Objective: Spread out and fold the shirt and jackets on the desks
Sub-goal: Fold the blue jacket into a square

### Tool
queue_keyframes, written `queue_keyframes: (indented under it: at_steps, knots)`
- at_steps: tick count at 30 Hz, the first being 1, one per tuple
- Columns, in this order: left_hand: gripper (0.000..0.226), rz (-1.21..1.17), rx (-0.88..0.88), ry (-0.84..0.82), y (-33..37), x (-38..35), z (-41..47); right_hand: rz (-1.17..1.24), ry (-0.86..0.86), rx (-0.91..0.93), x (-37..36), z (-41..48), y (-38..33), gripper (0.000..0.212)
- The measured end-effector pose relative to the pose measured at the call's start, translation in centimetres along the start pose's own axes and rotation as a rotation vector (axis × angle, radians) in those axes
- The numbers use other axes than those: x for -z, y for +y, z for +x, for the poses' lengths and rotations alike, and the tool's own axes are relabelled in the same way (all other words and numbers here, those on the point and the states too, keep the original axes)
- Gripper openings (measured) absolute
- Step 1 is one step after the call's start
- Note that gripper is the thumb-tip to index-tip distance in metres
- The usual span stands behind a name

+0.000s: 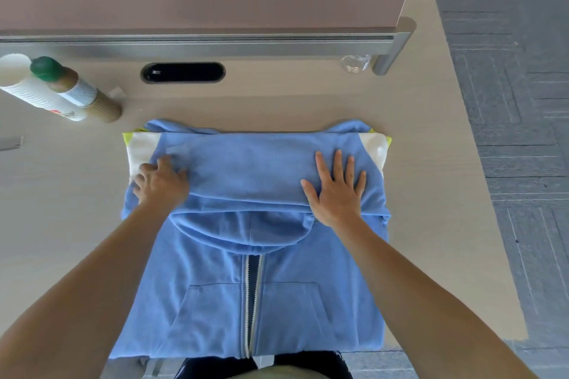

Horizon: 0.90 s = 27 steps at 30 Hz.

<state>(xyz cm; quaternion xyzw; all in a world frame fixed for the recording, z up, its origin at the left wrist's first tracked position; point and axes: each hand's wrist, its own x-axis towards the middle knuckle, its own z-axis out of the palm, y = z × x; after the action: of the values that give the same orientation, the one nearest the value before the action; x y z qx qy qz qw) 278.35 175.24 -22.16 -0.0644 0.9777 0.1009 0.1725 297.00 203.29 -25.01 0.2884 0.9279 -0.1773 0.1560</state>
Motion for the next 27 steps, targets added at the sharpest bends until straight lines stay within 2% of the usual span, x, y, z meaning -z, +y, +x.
queue_keyframes:
  at_steps: [2, 6, 8, 9, 11, 12, 14, 16, 18, 21, 27]
  knots:
    - [0.049, -0.041, -0.013, -0.003, -0.6, -1.2, -0.9, 0.002, 0.02, -0.011, -0.1, -0.4, 0.8, 0.072]
    - [0.049, -0.04, -0.25, 0.071, -3.3, -3.3, -3.2, -0.033, -0.039, -0.034, 0.6, -0.2, 2.0, 0.077]
    - [0.052, -0.058, -0.252, 0.066, -4.0, -3.4, -4.2, -0.017, -0.052, -0.08, 1.0, -0.2, 0.8, 0.078]
    - [0.053, -0.069, -0.265, 0.112, -4.3, -3.2, -4.7, -0.003, -0.001, -0.074, 1.1, -0.4, -0.3, 0.078]
    - [0.052, -0.032, -0.406, 0.243, -4.7, -2.7, -5.4, 0.012, 0.125, 0.073, 1.1, -1.4, -3.7, 0.077]
    - [0.052, 0.004, -0.506, 0.267, -4.9, -2.7, -5.6, 0.006, 0.133, 0.165, 0.8, -1.9, -5.6, 0.076]
    - [0.062, 0.101, -0.657, 0.197, -5.2, -3.3, -5.7, -0.043, 0.059, 0.264, -0.6, -2.7, -9.0, 0.073]
    - [0.072, 0.16, -0.659, 0.087, -5.7, -4.3, -5.6, -0.142, -0.009, 0.237, -2.8, -3.0, -10.8, 0.072]
    - [0.075, 0.184, -0.626, 0.033, -6.7, -5.5, -5.1, -0.225, 0.012, 0.208, -4.3, -2.8, -11.1, 0.073]
    - [0.074, 0.19, -0.635, 0.038, -7.1, -6.4, -3.9, -0.287, 0.06, 0.222, -4.6, -1.5, -10.7, 0.073]
    - [0.073, 0.123, -0.648, 0.077, -3.5, -5.4, 1.8, -0.286, 0.031, 0.212, -1.4, 5.0, -12.2, 0.071]
